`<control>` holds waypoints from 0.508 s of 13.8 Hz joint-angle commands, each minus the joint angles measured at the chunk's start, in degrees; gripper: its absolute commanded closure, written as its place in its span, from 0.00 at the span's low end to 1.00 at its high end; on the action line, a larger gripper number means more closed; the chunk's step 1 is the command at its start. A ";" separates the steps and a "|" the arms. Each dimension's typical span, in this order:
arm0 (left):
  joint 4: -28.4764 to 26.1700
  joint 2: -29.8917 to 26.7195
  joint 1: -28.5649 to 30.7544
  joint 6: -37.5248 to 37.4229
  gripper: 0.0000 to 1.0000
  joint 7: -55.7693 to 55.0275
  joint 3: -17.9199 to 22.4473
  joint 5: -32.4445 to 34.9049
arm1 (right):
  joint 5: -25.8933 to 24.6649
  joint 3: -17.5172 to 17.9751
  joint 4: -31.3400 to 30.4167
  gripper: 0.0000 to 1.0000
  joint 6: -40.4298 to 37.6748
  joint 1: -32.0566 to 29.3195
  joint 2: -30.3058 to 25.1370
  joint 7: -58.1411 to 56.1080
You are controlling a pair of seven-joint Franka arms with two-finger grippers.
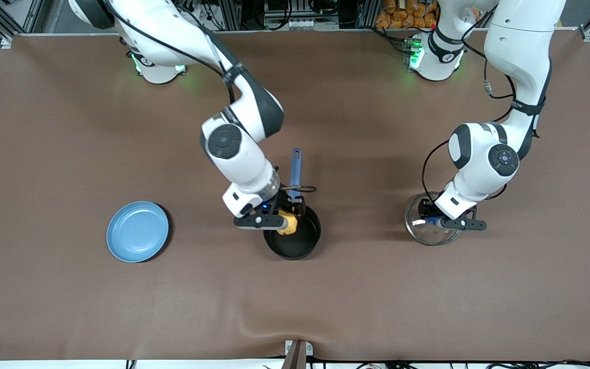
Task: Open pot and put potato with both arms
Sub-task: 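Move the potato over the pan while the left gripper lowers the lid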
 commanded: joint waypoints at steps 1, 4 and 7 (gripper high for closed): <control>-0.54 -0.17 0.33 1.42 0.00 1.75 -0.34 -1.07 | -2.79 -0.65 3.57 1.00 2.14 0.77 4.56 -1.41; -0.45 -1.48 1.29 1.33 0.00 2.19 -0.34 -1.07 | -2.80 -0.65 5.40 1.00 3.01 0.68 8.15 -3.09; -0.10 -4.64 2.08 1.06 0.00 2.02 -0.25 -1.07 | -2.80 -0.65 9.36 1.00 3.46 0.77 12.73 -3.01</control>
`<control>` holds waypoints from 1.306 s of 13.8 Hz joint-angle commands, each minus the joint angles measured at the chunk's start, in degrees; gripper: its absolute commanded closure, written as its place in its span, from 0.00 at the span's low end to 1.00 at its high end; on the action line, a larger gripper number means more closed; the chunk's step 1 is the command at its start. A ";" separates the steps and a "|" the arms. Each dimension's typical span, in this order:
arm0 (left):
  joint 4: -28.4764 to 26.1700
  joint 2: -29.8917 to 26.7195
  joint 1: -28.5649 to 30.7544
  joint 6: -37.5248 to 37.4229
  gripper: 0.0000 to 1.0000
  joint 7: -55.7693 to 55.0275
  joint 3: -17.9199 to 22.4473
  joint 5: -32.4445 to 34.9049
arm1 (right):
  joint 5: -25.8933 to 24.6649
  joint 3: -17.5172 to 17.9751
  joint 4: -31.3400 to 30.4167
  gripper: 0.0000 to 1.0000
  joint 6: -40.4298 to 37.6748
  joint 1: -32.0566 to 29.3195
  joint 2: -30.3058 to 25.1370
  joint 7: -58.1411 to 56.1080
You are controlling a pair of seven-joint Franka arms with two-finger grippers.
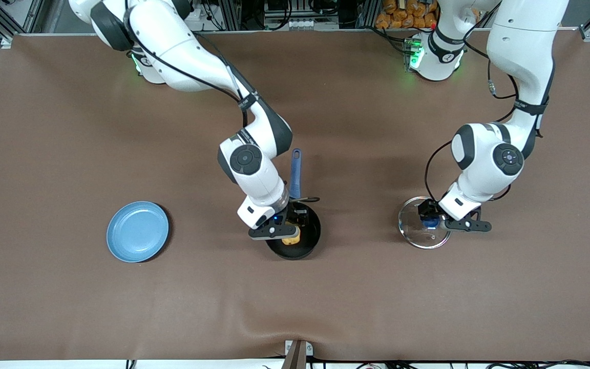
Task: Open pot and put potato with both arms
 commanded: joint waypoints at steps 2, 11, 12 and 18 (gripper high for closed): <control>-0.56 -6.33 1.02 -1.62 0.00 1.39 -0.14 -1.07 | -0.81 -0.46 6.05 1.00 -0.15 0.47 5.42 -0.27; 15.49 -14.95 7.43 -32.26 0.00 1.30 0.57 2.69 | -0.54 -0.28 5.96 0.88 2.66 0.91 7.18 0.43; 19.18 -15.39 7.53 -37.96 0.00 1.04 0.65 3.40 | -0.54 -0.28 5.96 0.71 2.57 0.91 7.09 0.34; 38.09 -15.04 7.35 -58.57 0.00 -5.71 2.24 4.64 | -1.42 -0.72 5.88 0.00 1.78 0.82 4.47 -0.18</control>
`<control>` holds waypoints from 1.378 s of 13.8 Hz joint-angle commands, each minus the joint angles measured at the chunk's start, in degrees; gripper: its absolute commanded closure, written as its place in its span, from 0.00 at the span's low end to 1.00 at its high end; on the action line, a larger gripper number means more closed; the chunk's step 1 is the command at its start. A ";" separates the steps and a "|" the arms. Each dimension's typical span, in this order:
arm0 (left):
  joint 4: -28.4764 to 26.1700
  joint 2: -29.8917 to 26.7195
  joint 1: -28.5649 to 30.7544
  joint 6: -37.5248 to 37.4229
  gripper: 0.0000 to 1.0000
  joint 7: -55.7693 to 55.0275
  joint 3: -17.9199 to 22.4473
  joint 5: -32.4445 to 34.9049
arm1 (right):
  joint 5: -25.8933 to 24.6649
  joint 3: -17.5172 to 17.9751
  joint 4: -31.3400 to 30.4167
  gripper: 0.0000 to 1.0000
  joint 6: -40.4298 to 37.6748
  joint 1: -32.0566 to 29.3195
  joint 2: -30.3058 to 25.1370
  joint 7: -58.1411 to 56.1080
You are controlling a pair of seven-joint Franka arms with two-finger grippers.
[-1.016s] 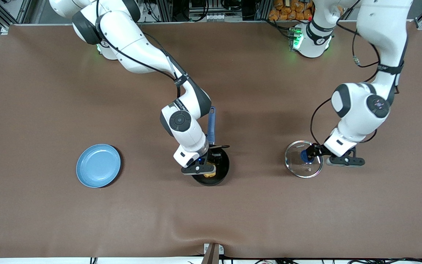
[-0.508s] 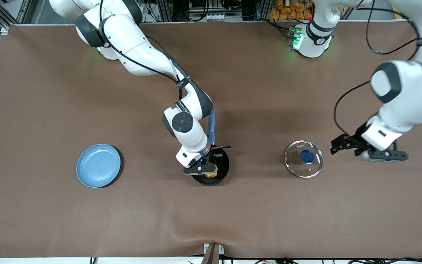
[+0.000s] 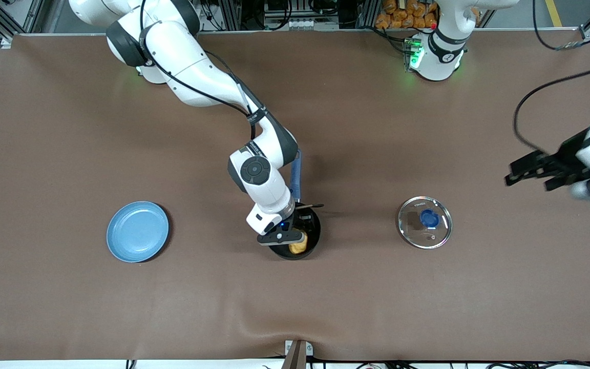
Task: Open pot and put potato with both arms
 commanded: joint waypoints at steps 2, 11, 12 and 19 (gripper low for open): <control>6.58 1.34 -0.37 -4.94 0.00 -4.03 -0.14 3.68 | -3.48 -0.47 0.84 0.00 -3.15 -0.28 -4.02 0.10; 6.49 1.07 -0.63 -5.04 0.00 -4.29 -0.67 6.95 | -3.76 -7.14 0.22 0.00 -32.13 -4.40 -21.85 -8.32; 6.49 0.90 -0.63 -5.04 0.00 -4.55 -0.58 6.77 | -3.76 -7.15 0.05 0.00 -35.57 -6.33 -23.79 -8.69; 1.77 -5.76 9.39 -4.25 0.00 -3.67 -12.53 9.76 | -4.46 -7.50 -2.84 0.00 -49.57 -16.26 -36.35 -14.49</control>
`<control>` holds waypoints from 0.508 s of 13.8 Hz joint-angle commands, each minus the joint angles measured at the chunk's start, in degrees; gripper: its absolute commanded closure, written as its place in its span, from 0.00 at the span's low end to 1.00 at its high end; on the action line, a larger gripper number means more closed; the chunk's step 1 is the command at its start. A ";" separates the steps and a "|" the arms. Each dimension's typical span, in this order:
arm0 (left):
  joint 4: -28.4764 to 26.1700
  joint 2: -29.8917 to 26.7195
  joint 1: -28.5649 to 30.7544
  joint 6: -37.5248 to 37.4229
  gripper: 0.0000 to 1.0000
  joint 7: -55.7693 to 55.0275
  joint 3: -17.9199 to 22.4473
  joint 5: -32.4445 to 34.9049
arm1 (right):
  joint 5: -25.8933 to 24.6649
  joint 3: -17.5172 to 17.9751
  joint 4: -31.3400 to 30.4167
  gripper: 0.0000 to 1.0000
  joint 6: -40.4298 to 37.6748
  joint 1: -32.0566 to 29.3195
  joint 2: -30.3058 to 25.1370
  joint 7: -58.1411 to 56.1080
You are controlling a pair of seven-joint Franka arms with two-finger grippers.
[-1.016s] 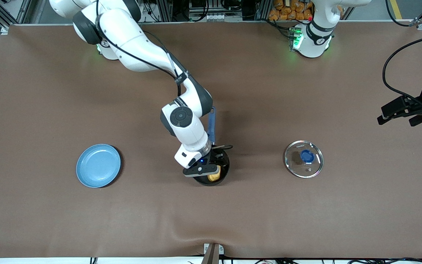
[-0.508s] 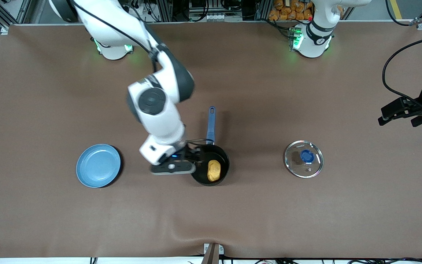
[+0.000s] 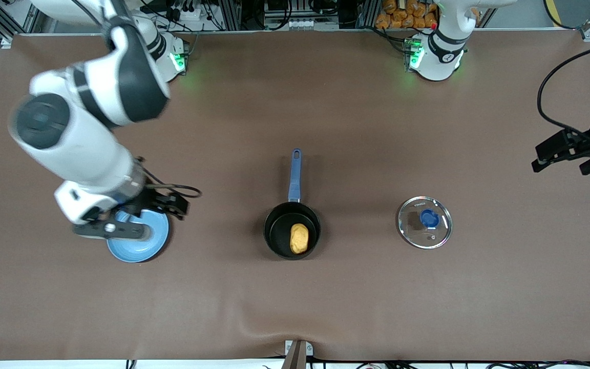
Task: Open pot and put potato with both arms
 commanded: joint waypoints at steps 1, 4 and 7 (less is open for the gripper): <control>-6.52 -6.25 1.43 -0.42 0.00 -0.37 -1.50 1.34 | -1.93 0.82 -6.37 0.00 -1.90 -3.59 -7.81 -3.04; -8.66 -8.03 3.63 -0.33 0.00 -0.11 -1.67 0.90 | -2.11 0.74 -7.01 0.00 -5.07 -9.03 -11.51 -10.77; -8.40 -7.33 3.54 -0.24 0.00 -0.54 -1.59 1.17 | -4.38 0.65 -6.92 0.00 -9.29 -11.33 -14.94 -12.02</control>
